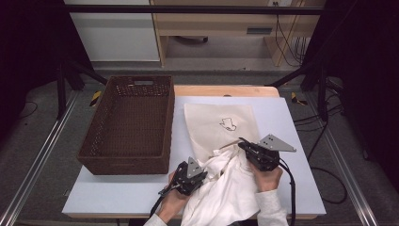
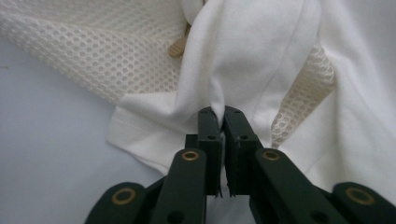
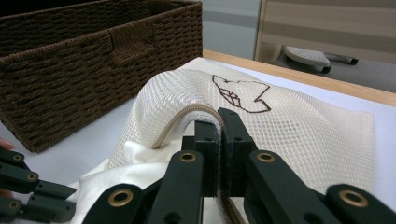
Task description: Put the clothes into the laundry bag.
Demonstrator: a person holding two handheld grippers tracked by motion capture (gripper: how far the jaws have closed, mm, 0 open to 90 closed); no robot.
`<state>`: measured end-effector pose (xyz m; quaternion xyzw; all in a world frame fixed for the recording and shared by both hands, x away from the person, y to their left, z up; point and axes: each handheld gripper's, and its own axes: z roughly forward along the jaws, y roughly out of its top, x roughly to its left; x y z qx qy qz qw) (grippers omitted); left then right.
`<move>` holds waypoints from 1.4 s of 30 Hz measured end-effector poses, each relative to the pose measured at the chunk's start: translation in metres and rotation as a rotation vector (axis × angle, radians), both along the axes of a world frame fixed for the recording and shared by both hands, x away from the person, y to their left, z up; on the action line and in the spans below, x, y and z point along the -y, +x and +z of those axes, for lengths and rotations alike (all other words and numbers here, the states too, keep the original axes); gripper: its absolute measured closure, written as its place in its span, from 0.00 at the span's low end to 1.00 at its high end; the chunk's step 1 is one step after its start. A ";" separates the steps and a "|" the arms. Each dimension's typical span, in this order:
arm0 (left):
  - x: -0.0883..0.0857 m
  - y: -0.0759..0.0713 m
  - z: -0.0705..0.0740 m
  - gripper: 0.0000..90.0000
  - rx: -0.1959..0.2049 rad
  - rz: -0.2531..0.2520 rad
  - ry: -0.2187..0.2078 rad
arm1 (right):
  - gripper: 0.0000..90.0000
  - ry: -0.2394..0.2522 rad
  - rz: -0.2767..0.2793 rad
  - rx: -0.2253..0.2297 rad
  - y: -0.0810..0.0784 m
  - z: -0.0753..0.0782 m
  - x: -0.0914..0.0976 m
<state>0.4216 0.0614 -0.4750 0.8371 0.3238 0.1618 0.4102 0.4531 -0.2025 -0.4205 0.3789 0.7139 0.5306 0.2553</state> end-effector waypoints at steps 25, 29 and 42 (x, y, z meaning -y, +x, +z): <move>0.100 0.058 0.017 0.95 0.118 -0.039 0.010 | 0.97 0.014 0.000 0.005 -0.001 0.002 0.003; 0.096 0.052 0.021 0.89 0.120 -0.032 -0.004 | 0.97 0.012 -0.003 0.001 0.000 0.001 0.002; 0.057 -0.023 0.031 0.33 0.064 -0.121 -0.058 | 0.97 0.010 -0.008 -0.001 0.000 0.002 0.005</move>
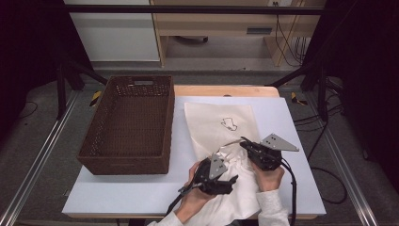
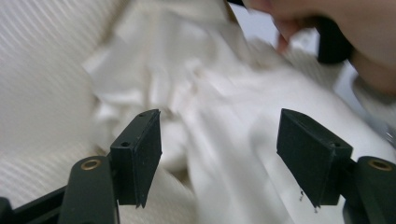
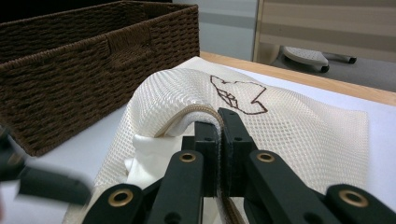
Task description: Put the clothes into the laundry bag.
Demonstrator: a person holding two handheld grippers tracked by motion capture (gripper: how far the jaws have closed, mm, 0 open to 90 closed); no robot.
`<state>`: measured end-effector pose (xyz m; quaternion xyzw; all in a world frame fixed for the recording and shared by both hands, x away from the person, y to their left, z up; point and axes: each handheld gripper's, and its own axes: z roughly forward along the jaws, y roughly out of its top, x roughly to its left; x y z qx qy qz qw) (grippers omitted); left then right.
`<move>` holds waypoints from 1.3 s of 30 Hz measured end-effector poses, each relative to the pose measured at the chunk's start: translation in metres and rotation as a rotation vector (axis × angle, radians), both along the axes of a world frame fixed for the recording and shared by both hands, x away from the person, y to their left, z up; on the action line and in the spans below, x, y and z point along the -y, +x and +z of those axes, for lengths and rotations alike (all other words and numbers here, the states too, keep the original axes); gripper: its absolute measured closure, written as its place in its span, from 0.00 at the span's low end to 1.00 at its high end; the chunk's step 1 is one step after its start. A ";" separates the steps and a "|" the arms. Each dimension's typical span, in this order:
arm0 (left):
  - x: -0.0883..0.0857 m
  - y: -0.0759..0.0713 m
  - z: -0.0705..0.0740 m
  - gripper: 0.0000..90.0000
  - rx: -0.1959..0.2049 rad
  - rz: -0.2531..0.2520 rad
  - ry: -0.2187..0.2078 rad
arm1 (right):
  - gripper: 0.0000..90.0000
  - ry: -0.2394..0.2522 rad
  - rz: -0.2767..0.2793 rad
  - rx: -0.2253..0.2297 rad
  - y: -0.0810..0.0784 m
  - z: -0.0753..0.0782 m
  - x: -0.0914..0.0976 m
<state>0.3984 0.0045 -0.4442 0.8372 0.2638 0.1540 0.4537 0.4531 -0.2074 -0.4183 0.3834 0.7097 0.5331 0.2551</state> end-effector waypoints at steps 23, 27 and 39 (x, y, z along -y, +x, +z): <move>0.029 0.036 0.025 0.92 0.057 0.038 0.036 | 0.97 0.004 0.003 0.002 -0.001 0.001 0.000; 0.038 0.054 0.025 0.92 0.098 0.095 0.100 | 0.97 -0.006 0.007 0.017 -0.003 0.003 -0.001; 0.037 0.083 -0.003 0.81 0.072 0.162 0.026 | 0.97 -0.006 -0.008 0.009 -0.003 0.001 -0.005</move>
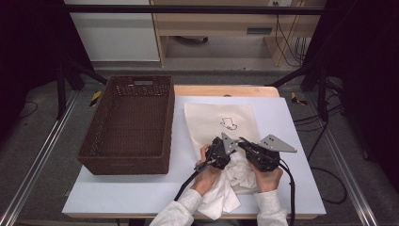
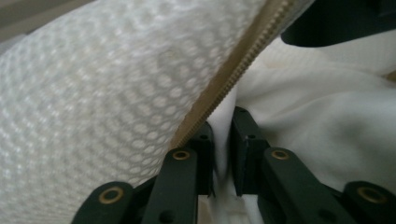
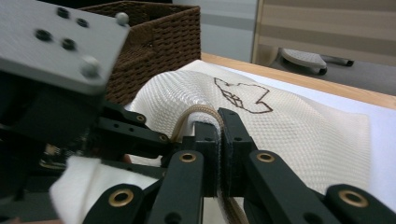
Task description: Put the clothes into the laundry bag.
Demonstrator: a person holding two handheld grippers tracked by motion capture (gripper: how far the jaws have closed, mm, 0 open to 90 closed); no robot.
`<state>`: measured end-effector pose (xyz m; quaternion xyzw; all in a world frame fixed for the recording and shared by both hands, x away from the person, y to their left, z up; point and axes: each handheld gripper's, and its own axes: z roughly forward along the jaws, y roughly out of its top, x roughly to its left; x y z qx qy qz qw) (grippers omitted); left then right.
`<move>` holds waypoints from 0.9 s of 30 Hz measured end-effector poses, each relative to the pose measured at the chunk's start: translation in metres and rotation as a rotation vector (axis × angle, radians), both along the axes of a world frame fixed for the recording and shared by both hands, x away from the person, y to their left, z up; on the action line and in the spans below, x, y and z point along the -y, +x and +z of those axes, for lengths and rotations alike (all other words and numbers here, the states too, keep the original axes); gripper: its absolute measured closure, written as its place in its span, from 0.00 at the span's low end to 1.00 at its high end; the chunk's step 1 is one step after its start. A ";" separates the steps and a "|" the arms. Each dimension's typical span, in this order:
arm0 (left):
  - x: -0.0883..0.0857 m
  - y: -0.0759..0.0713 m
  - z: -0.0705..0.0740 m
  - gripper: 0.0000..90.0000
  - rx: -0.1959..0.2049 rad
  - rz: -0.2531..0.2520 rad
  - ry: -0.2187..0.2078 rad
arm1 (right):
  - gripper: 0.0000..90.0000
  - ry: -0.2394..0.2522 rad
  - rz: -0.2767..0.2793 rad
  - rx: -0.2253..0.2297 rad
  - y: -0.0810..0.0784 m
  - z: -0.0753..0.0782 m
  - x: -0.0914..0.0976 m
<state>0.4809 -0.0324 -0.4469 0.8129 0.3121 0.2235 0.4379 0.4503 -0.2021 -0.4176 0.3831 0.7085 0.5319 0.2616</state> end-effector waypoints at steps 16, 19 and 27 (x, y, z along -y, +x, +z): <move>-0.044 -0.081 0.022 0.28 0.010 -0.121 -0.063 | 0.97 0.001 -0.009 -0.001 0.002 -0.002 0.001; -0.028 -0.081 0.008 0.27 -0.012 -0.139 -0.025 | 0.97 0.003 -0.007 -0.001 0.002 -0.002 0.001; 0.003 -0.055 -0.011 0.62 -0.059 -0.097 0.033 | 0.97 0.006 0.001 -0.019 0.003 -0.005 0.001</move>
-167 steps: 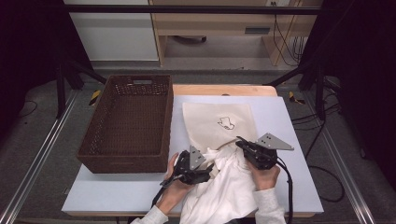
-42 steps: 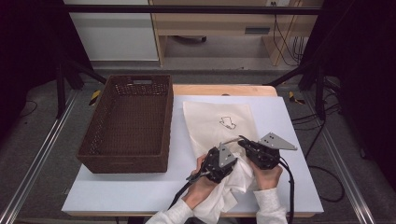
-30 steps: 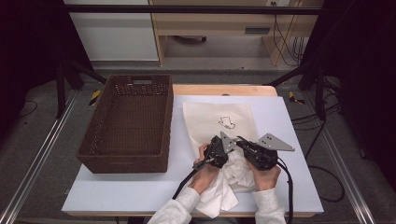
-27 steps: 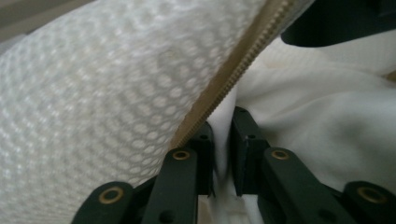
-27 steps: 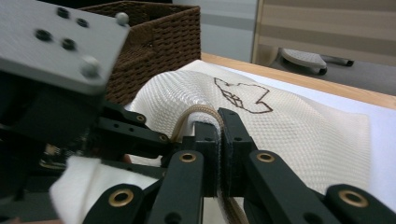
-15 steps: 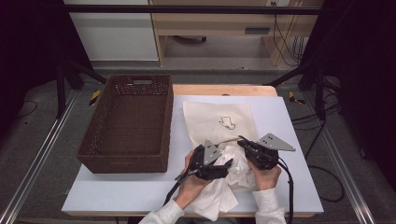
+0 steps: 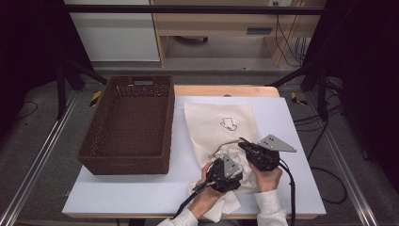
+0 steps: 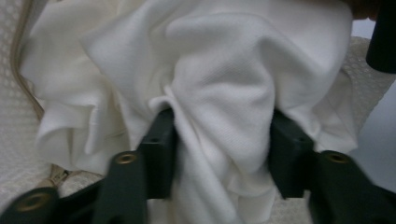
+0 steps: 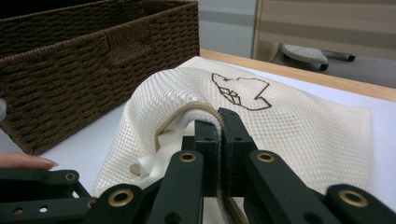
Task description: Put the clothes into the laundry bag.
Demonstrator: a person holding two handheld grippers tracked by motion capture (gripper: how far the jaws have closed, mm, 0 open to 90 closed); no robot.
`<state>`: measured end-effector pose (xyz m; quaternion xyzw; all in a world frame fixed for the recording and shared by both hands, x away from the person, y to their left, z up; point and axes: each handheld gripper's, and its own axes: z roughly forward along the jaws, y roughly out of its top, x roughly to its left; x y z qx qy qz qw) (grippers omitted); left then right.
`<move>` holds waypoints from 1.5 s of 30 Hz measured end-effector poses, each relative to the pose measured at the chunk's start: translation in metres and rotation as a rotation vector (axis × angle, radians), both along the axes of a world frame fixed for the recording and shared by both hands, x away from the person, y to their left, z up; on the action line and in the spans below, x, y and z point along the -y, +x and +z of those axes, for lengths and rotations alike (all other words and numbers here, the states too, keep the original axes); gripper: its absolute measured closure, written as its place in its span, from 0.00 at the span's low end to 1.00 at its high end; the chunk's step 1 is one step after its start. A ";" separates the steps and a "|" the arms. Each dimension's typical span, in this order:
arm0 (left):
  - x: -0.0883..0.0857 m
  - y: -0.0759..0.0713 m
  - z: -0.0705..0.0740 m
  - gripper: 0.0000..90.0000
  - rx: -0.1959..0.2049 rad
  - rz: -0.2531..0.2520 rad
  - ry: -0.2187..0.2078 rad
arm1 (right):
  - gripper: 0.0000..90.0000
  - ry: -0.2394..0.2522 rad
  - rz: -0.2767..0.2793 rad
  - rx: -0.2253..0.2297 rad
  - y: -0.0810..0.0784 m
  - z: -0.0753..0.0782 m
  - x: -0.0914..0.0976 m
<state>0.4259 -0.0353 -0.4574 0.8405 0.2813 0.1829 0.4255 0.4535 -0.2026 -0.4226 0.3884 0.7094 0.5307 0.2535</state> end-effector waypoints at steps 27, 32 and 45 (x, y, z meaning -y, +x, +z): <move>-0.043 0.002 0.024 0.30 0.046 0.064 -0.008 | 0.97 0.000 0.014 0.010 -0.005 0.007 0.000; -0.071 -0.021 0.007 0.31 -0.033 0.048 0.009 | 0.97 -0.006 0.012 0.012 -0.005 0.006 0.001; -0.079 -0.040 -0.013 0.93 -0.082 0.020 0.033 | 0.97 -0.008 0.008 0.013 -0.005 0.006 0.001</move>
